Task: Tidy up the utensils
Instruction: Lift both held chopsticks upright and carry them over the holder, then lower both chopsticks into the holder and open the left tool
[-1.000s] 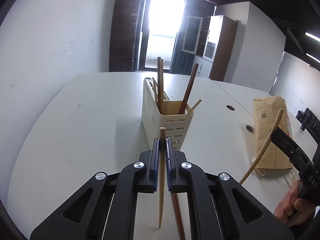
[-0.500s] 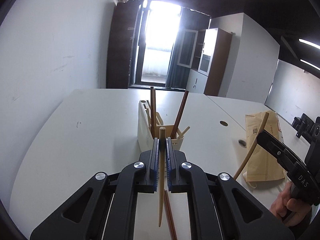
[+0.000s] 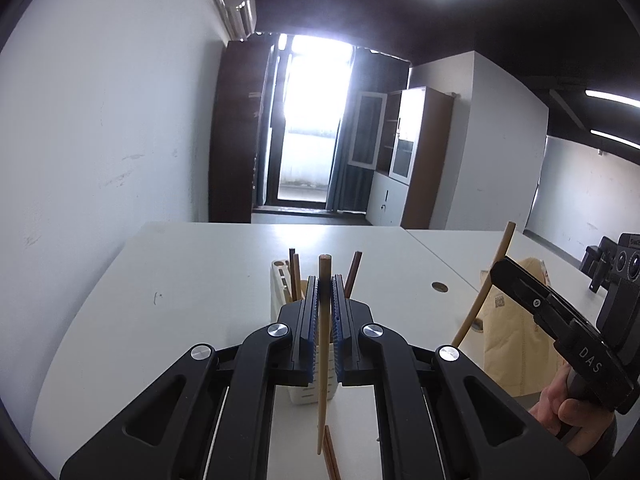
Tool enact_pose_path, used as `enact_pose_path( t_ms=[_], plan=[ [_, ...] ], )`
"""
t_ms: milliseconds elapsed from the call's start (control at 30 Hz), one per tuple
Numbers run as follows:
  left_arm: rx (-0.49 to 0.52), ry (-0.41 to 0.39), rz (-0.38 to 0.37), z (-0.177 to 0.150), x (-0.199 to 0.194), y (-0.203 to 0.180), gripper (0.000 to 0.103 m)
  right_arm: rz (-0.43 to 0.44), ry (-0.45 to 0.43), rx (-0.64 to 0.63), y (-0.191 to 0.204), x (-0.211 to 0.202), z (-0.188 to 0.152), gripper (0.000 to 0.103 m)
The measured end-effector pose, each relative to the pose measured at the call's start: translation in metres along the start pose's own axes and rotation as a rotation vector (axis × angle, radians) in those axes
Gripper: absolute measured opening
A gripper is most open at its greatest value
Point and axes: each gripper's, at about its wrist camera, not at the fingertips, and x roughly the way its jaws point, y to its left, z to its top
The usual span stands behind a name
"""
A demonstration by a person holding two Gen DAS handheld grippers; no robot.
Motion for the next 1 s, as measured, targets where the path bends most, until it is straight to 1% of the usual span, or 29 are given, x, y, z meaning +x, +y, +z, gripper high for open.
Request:
enact_pose_path(
  t_ms=[167, 300, 400, 500, 567, 667, 733, 767, 867, 900, 933, 1000],
  plan=[
    [-0.011, -0.049, -0.002, 0.013, -0.002, -0.003, 0.006, -0.001, -0.055, -0.005, 0.001, 0.001, 0.009, 0.007],
    [-0.027, -0.101, 0.003, 0.020, -0.002, -0.006, 0.006, 0.005, -0.096, 0.018, -0.005, 0.005, 0.013, 0.007],
    [-0.033, -0.142, 0.020, 0.023, -0.001, -0.008, 0.006, 0.003, -0.118, 0.027, -0.009, 0.010, 0.014, 0.007],
    [-0.050, -0.192, 0.038, 0.019, 0.001, -0.008, 0.006, -0.014, -0.148, 0.038, -0.013, 0.014, 0.013, 0.007],
    [-0.064, -0.209, 0.044, 0.017, 0.007, -0.008, 0.006, -0.049, -0.178, 0.026, -0.011, 0.015, 0.010, 0.007],
    [-0.089, -0.235, 0.048, 0.015, 0.014, -0.005, 0.006, -0.075, -0.226, 0.013, -0.012, 0.017, 0.008, 0.007],
    [-0.107, -0.271, 0.063, 0.014, 0.015, -0.001, 0.006, -0.076, -0.253, 0.010, -0.014, 0.018, 0.005, 0.007],
    [-0.122, -0.303, 0.069, 0.012, 0.013, 0.002, 0.006, -0.075, -0.261, 0.014, -0.016, 0.019, 0.003, 0.007],
    [-0.160, -0.385, 0.096, 0.005, 0.007, 0.008, 0.006, -0.064, -0.249, 0.027, -0.026, 0.027, 0.002, 0.007],
    [-0.177, -0.410, 0.093, 0.003, 0.005, 0.011, 0.006, -0.064, -0.249, 0.041, -0.031, 0.028, 0.001, 0.007],
    [-0.192, -0.428, 0.093, 0.003, 0.005, 0.013, 0.006, -0.066, -0.245, 0.054, -0.036, 0.030, 0.000, 0.007],
    [-0.202, -0.423, 0.093, 0.003, 0.007, 0.017, 0.006, -0.070, -0.264, 0.084, -0.046, 0.032, 0.002, 0.007]
  ],
)
